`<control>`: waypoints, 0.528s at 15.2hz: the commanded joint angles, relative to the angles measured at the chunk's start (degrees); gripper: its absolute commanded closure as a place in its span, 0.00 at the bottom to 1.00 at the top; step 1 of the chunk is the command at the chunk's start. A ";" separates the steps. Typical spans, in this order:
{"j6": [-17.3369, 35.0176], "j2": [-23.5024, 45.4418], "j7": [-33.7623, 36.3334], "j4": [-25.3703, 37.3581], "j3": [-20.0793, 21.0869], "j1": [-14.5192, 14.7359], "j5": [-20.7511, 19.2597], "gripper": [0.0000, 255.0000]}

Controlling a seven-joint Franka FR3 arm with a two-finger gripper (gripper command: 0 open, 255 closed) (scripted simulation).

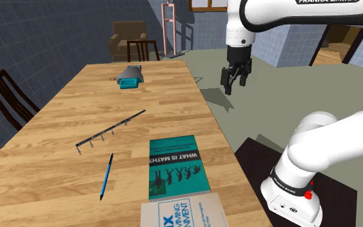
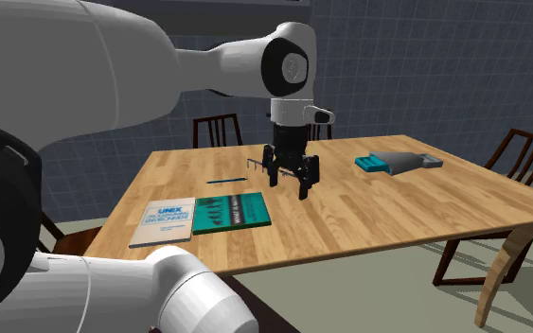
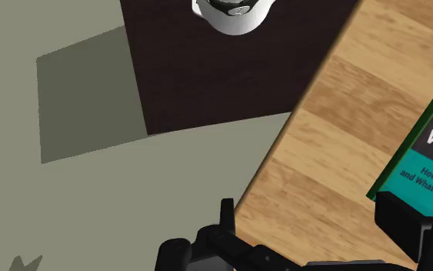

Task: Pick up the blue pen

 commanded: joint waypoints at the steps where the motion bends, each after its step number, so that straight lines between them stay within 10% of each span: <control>1: 0.00 0.00 0.00 0.00 0.00 0.00 0.00 0.00; 8: 4.63 3.07 13.33 -1.35 9.43 1.77 7.82 0.00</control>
